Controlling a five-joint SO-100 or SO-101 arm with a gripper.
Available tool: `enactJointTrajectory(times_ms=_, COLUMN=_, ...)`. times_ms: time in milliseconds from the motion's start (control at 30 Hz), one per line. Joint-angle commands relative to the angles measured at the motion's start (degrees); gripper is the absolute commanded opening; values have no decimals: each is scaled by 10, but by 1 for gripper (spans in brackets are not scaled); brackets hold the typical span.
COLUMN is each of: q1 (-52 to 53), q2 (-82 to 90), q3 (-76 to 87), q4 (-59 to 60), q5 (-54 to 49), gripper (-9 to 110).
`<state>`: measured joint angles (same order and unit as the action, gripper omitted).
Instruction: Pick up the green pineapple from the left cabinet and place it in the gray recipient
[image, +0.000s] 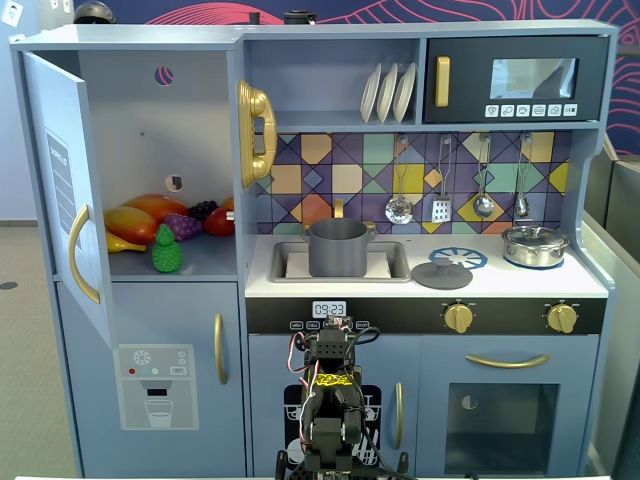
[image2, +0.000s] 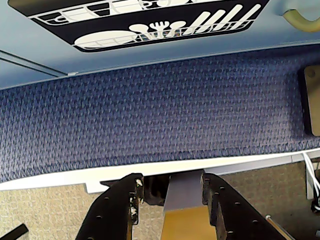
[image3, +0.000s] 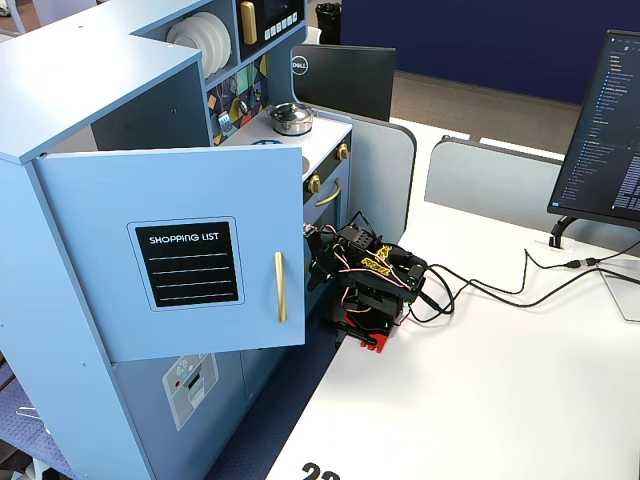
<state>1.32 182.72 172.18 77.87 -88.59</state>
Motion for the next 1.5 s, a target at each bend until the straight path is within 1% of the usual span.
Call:
enactJointTrajectory(times_ms=0, q1=54, q2=-6, q3=-2, q4=98, q5=20, gripper=0)
enactJointTrajectory(times_ms=300, q1=18, q2=-6, q3=-2, q4=98, q5=19, gripper=0)
enactJointTrajectory(times_ms=400, q1=-20, q2=-6, q3=-2, q4=90, q5=-14, gripper=0)
enactJointTrajectory(times_ms=433, q1=-55, q2=-6, q3=-2, q4=49, q5=-7, gripper=1)
enactJointTrajectory(times_ms=500, q1=-148, q2=-8, q3=-2, q4=-80, q5=41, gripper=4)
enactJointTrajectory(times_ms=567, q1=-261, q2=-8, q3=-2, q4=-286, q5=120, gripper=6)
enactJointTrajectory(times_ms=667, q1=-387, q2=-7, q3=-2, q4=-620, q5=159, gripper=9)
enactJointTrajectory(times_ms=700, q1=-417, q2=-25, q3=-6, q4=-701, q5=114, gripper=9)
enactJointTrajectory(times_ms=733, q1=-440, q2=-44, q3=-25, q4=-748, q5=76, gripper=12)
enactJointTrajectory(times_ms=767, q1=-460, q2=-56, q3=-58, q4=-762, q5=64, gripper=13)
enactJointTrajectory(times_ms=800, q1=-468, q2=-66, q3=-96, q4=-751, q5=57, gripper=14)
enactJointTrajectory(times_ms=967, q1=-459, q2=-149, q3=-234, q4=-748, q5=48, gripper=26)
enactJointTrajectory(times_ms=1033, q1=-458, q2=-178, q3=-267, q4=-749, q5=35, gripper=28)
enactJointTrajectory(times_ms=1167, q1=-467, q2=-229, q3=-287, q4=-794, q5=4, gripper=32)
enactJointTrajectory(times_ms=1333, q1=-475, q2=-301, q3=-316, q4=-823, q5=-18, gripper=39)
enactJointTrajectory(times_ms=1467, q1=-491, q2=-374, q3=-346, q4=-870, q5=-40, gripper=38)
